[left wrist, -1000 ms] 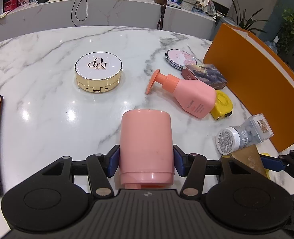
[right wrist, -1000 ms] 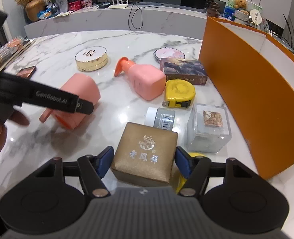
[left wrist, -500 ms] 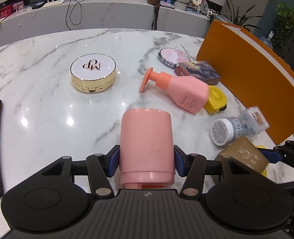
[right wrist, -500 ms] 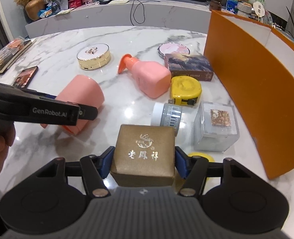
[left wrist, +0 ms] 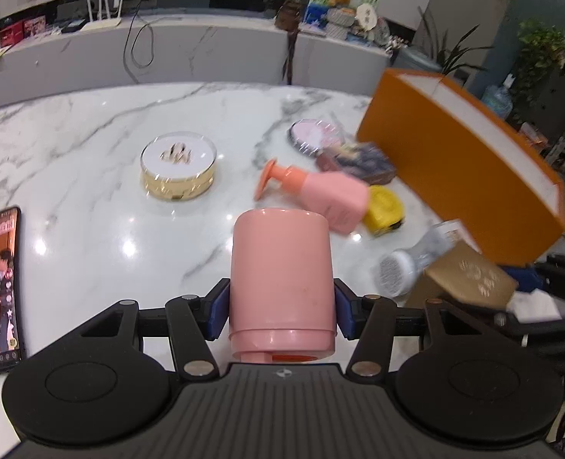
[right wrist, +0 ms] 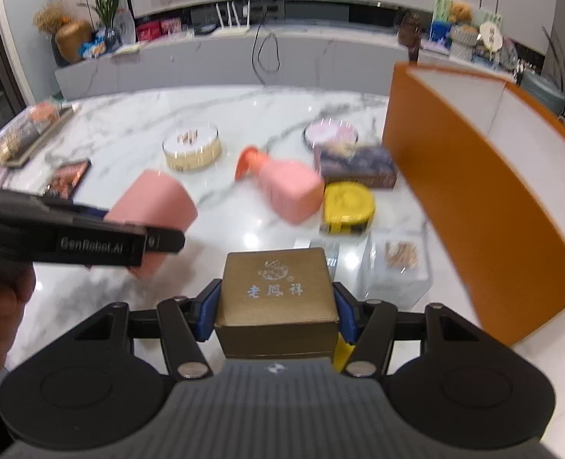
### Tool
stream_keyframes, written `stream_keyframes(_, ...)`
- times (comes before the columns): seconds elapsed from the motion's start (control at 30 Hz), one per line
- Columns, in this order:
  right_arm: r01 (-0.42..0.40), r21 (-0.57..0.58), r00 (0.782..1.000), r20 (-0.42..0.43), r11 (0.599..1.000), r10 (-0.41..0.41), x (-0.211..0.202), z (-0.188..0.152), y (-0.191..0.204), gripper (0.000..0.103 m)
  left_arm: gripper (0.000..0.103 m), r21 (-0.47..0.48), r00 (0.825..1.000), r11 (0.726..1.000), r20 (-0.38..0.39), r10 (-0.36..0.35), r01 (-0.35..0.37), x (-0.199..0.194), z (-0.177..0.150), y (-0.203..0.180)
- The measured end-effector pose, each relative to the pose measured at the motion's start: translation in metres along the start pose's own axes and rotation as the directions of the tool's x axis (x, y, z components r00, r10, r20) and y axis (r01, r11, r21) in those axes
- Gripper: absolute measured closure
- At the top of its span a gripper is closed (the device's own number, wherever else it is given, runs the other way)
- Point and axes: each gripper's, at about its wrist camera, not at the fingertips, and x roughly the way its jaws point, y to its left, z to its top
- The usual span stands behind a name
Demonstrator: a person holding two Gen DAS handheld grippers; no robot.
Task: Organize rigid objects
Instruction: 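Carry pink cup and gold box with both tools into orange box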
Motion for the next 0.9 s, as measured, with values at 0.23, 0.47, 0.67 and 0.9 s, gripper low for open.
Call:
stream_keyframes(0.23, 0.04, 0.032, 0.989, 0.139, 0.999, -0.045, -0.051, 0.038, -0.023, 0.044, 0.041, 0.019, 1.0, 0.999, 0.014, -0.027, 0.027, -0.016, 0.018, -0.025)
stream_keyframes(0.47, 0.086, 0.064, 0.975, 0.199, 0.994, -0.097, -0.084, 0.082, -0.058, 0.044, 0.041, 0.052, 0.997, 0.998, 0.055, -0.045, 0.042, -0.031, 0.054, -0.063)
stream_keyframes(0.67, 0.073, 0.086, 0.966, 0.24, 0.994, -0.091, -0.101, 0.117, -0.082, 0.044, 0.041, 0.065, 0.994, 0.997, 0.093, -0.056, 0.051, -0.039, 0.085, -0.097)
stream_keyframes(0.9, 0.071, 0.102, 0.964, 0.25, 0.992, -0.094, -0.1, 0.134, -0.126, 0.044, 0.041, 0.133, 0.996, 0.991, 0.083, -0.038, 0.027, -0.023, 0.105, -0.12)
